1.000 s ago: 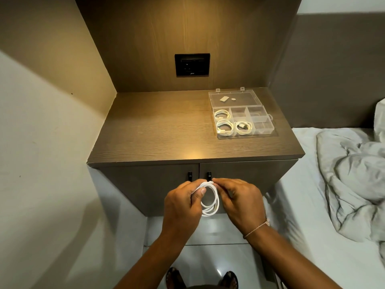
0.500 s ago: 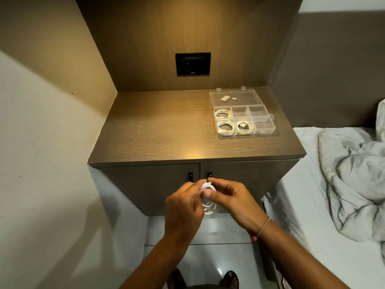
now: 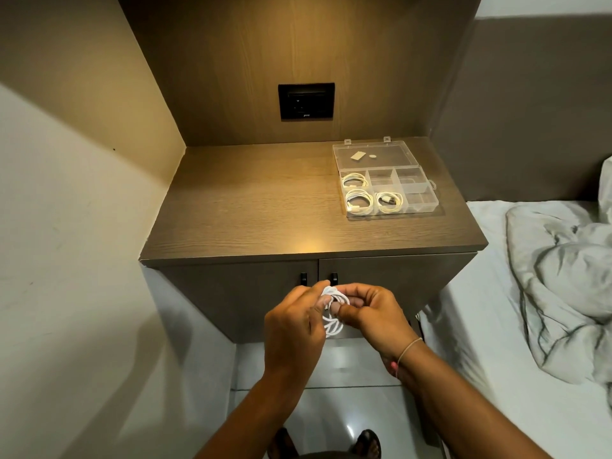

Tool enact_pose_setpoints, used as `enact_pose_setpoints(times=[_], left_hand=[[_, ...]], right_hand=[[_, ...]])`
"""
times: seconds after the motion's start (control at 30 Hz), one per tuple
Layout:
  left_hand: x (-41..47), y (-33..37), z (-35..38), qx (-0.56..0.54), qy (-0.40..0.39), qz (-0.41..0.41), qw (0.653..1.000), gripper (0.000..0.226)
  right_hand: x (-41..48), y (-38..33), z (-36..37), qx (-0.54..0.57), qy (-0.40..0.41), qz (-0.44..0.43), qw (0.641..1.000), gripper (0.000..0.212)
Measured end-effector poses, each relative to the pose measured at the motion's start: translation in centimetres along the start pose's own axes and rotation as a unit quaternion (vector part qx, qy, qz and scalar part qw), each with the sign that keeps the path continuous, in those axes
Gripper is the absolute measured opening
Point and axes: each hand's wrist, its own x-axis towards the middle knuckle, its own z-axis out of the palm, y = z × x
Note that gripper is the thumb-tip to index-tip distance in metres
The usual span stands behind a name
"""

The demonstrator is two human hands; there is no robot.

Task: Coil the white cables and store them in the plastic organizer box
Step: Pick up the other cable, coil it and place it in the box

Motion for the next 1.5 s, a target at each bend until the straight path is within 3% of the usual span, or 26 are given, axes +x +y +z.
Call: enact_pose_setpoints(times=[0.1, 0.27, 0.47, 0.87, 1.03, 1.13, 1.3, 1.5], left_hand=[[0.1, -0.2, 0.1, -0.008, 0.013, -0.009, 1.000, 0.026], [-0.1, -0.2, 0.3, -0.021, 0.026, -0.025, 0.999, 0.022], [0.0, -0.1, 0.4, -0.007, 0.014, -0.016, 1.000, 0.024], [-0.2, 0.2, -0.1, 0.016, -0.006, -0.014, 1.000, 0.031], [-0.5, -0.4, -0.1, 0.014, -0.016, -0.015, 1.000, 0.029], [-0.5, -0.6, -0.1, 0.007, -0.014, -0.021, 1.000, 0.030], [-0.2, -0.3, 0.1, 0.028, -0.020, -0.013, 0.999, 0.029], [-0.3, -0.2, 0.4, 0.026, -0.030, -0.010, 0.999, 0.027]], right_hand=[[-0.2, -0.1, 0.0, 0.026, -0.028, 0.013, 0.999, 0.024], [-0.1, 0.5, 0.6, -0.132, 0.042, -0.039, 0.990, 0.030], [0.2, 0.4, 0.5, -0.154, 0.054, -0.060, 0.985, 0.023], [0.5, -0.4, 0.3, 0.009, 0.013, 0.005, 1.000, 0.016], [0.5, -0.8, -0.1, 0.088, -0.035, 0.109, 0.989, 0.030], [0.4, -0.7, -0.7, 0.146, -0.089, 0.125, 0.977, 0.036], [0.3, -0.3, -1.1, -0.003, -0.101, -0.003, 0.995, 0.046], [0.0, 0.1, -1.4, -0.147, -0.011, -0.132, 0.980, 0.027]])
